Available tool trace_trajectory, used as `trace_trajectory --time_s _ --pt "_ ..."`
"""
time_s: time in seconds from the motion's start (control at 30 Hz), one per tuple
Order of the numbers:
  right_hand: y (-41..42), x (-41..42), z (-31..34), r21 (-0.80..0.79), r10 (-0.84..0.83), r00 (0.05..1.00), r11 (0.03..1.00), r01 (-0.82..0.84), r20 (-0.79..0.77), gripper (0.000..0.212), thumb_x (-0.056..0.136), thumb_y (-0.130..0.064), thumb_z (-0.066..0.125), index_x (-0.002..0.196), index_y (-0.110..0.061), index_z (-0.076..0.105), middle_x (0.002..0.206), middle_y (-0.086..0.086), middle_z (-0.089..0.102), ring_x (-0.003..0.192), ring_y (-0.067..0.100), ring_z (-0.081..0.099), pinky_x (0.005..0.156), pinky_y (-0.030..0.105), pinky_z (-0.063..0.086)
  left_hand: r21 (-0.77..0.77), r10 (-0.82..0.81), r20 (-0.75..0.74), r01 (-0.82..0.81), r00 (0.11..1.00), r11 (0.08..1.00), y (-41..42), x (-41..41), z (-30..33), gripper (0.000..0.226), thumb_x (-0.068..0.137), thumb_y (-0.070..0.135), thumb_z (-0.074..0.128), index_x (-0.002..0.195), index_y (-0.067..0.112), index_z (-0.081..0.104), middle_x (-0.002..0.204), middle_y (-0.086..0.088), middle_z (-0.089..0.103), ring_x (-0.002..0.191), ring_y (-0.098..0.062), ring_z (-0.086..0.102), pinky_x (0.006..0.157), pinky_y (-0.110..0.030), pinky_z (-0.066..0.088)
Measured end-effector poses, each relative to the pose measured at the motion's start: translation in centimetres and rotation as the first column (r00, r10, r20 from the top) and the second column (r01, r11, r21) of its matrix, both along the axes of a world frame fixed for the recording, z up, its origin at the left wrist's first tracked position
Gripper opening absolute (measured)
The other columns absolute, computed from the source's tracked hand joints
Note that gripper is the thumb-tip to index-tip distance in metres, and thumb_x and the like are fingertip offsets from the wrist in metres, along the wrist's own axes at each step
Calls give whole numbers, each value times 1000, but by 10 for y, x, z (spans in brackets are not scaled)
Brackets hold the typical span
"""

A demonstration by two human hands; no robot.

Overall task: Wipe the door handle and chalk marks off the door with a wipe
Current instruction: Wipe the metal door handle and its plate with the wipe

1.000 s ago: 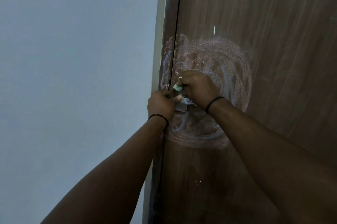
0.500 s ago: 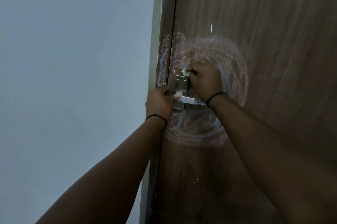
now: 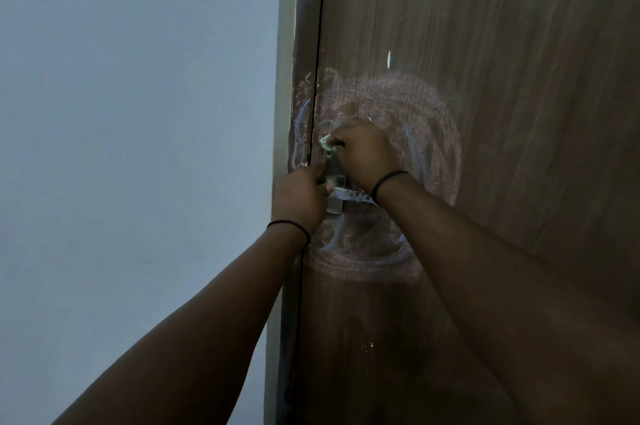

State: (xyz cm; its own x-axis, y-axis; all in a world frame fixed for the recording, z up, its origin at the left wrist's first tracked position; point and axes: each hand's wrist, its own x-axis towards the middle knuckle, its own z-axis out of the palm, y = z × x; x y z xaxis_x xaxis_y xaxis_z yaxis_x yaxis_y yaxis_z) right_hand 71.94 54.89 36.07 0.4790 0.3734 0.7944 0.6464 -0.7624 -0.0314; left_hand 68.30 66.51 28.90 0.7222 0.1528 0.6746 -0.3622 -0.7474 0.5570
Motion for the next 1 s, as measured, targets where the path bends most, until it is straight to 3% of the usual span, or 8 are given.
trace_trajectory --time_s 0.1,0.27,0.4,0.6,0.7,0.77,0.9,1.0 --pt "7 3 6 -118 -23 999 993 20 -22 26 82 -1 58 98 -12 76 105 10 68 96 25 62 85 34 51 67 14 2 -14 1000 998 1 -1 2 36 90 16 63 126 12 61 109 -15 69 99 -32 65 85 -44 54" --pt "-31 -3 -16 164 12 1000 986 -7 -25 17 83 -6 63 92 -12 77 97 10 71 89 25 64 82 35 51 99 49 12 -50 999 994 1 1 1 44 92 19 61 135 15 54 112 -13 69 100 -30 64 86 -42 53" --pt "-36 -7 -39 214 55 988 977 -23 -145 18 80 -2 65 90 -11 78 95 10 73 85 22 66 79 28 51 48 32 -17 -31 999 998 1 1 1 47 91 17 63 137 17 53 116 -12 68 104 -28 64 91 -41 52" --pt "-26 0 -25 380 76 992 924 -34 -96 20 81 -2 63 90 -13 77 96 8 73 87 19 66 80 26 51 281 86 89 -108 992 954 -3 1 16 34 84 6 61 116 15 61 104 -9 67 89 -27 63 68 -30 48" --pt "-28 -1 -33 274 62 985 962 -16 -160 17 78 0 64 77 -10 78 81 7 74 75 21 67 75 35 57 414 104 29 -107 994 904 -3 5 20 35 90 12 56 125 8 55 120 -15 56 101 -32 58 79 -37 48" --pt "-32 0 -34 188 28 975 982 15 -221 17 79 -2 64 77 -12 78 80 4 75 75 19 68 75 33 56 452 101 1 -90 995 888 -3 6 22 40 98 20 48 134 3 47 125 -19 52 104 -36 56 79 -37 45" --pt "-24 -3 -25 419 79 980 908 5 -182 21 82 -1 61 87 -13 77 92 3 75 83 15 68 77 27 55 488 126 -1 -110 992 866 -6 7 21 44 100 18 42 139 -1 38 122 -18 55 101 -33 57 67 -31 34" --pt "-20 -1 -22 402 48 975 914 44 -218 18 83 -2 61 82 -11 77 90 5 75 84 17 67 76 25 53 525 177 -33 -134 984 841 -8 9 24 50 99 15 39 145 -1 30 117 -17 60 99 -32 59 65 -32 35"
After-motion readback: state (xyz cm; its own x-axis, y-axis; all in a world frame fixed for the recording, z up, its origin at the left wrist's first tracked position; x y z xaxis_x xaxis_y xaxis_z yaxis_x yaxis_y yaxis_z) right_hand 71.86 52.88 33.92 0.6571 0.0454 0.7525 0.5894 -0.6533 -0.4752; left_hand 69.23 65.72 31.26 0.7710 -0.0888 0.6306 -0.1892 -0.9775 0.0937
